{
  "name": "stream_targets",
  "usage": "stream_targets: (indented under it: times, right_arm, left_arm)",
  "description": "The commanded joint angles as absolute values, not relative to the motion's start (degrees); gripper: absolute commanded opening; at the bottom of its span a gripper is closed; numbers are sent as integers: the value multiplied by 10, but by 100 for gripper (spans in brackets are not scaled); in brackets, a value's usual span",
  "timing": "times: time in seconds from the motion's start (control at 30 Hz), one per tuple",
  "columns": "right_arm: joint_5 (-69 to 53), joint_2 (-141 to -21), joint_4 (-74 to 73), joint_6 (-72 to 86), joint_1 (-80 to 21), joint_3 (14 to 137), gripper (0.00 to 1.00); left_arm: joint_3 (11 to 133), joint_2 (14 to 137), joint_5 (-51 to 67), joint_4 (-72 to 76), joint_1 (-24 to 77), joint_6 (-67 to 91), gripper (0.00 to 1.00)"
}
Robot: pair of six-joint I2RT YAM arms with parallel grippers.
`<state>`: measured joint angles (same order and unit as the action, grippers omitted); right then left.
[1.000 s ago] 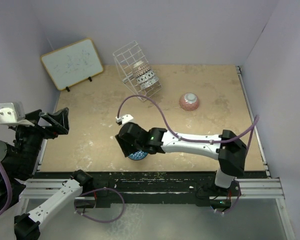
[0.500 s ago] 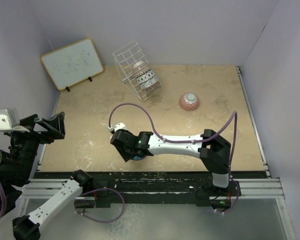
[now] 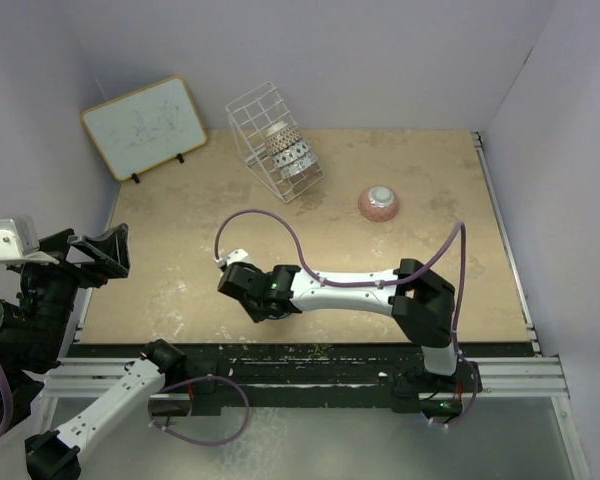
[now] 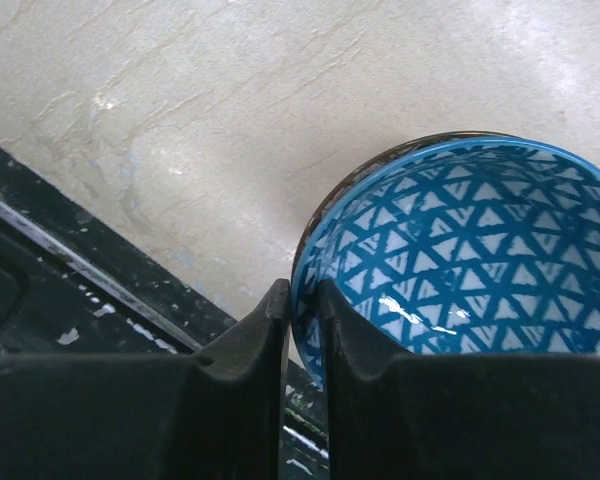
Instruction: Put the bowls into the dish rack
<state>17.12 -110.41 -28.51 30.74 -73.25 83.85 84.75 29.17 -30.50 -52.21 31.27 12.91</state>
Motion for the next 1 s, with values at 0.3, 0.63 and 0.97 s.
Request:
stream_targets:
  times: [0.3, 0.63, 0.97]
  right_arm:
    - [247, -1047, -329, 311, -735, 877, 0]
    - [233, -948, -279, 319, -733, 874, 0]
    - [-47, -854, -39, 378, -574, 780, 0]
  left_arm:
    - [855, 286, -309, -518, 316, 134, 99]
    - [861, 283, -307, -517, 316, 134, 99]
    - [879, 287, -302, -523, 316, 132, 99]
